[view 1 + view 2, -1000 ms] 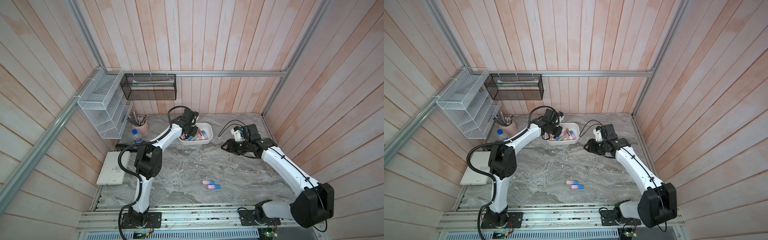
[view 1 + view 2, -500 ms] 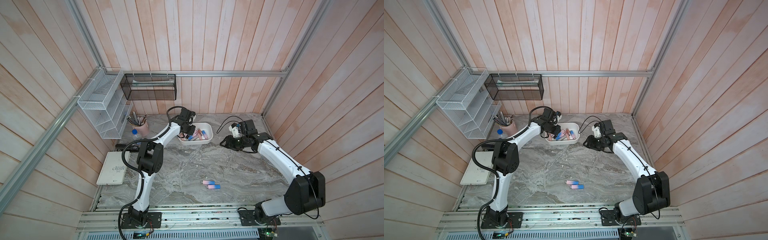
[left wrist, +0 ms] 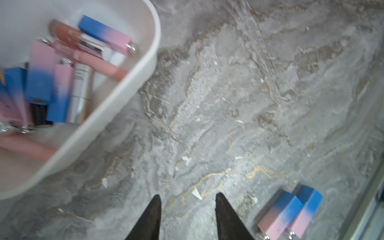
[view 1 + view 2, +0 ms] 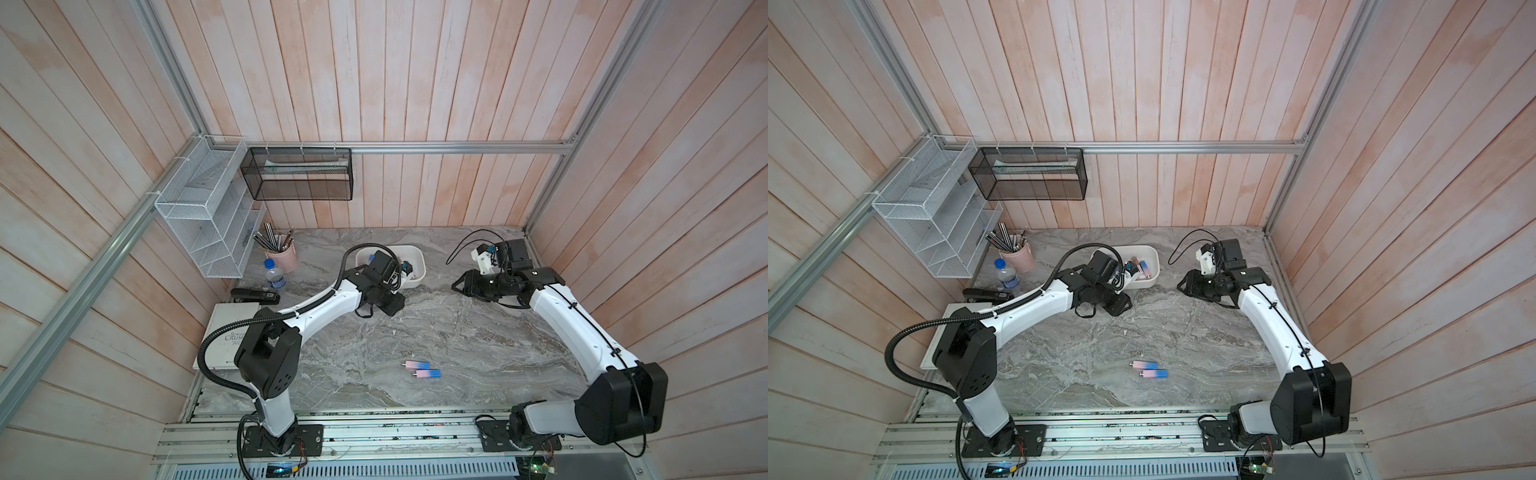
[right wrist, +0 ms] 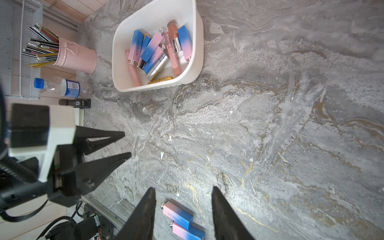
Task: Put the lipstick into the storage box
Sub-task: Place the lipstick in the storage box, then pick up the lipstick at the center of the board.
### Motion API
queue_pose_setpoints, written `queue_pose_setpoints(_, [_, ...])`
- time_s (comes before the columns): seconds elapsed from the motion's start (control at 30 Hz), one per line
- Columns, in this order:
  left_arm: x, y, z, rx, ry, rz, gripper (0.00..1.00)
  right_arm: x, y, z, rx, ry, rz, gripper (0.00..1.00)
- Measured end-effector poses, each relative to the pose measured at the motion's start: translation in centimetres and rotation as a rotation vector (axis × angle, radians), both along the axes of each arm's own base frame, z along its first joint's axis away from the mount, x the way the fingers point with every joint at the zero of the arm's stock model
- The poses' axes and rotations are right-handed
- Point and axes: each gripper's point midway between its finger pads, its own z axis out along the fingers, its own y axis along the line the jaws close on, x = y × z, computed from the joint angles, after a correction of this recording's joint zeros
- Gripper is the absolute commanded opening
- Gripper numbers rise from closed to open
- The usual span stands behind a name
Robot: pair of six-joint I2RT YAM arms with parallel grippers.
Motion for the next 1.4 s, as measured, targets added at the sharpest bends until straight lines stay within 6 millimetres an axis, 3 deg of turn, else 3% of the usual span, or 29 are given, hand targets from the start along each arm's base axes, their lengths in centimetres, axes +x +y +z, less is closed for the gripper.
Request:
queue_pose_setpoints(0.17, [-4.7,-0.7,-2.0,0.022,0.059,-0.063,0.49,-3.6,-0.4,-1.8,0.020,0.062,-0.005,0.46])
queue_pose_setpoints(0.33, [-8.7,-2.7,-3.0,0.031,0.082,-0.143,0.49,-8.4,-0.2,-3.3,0.037,0.127,-0.003,0.46])
queue_pose_setpoints(0.63, [-11.9,-3.6,-4.3,0.056,0.090,-0.187,0.49,-14.0,0.9,-3.2,0.088,0.154,0.003,0.46])
queue_pose_setpoints(0.83, [-13.4,-3.7,-5.3,0.092,0.080,-0.216,0.49,-15.5,0.8,-2.5,0.112,0.145,-0.018,0.46])
queue_pose_setpoints(1.4, [-13.1,-3.7,-6.2,0.127,0.041,-0.217,0.49,-15.9,0.3,-2.7,0.099,0.158,-0.040,0.46])
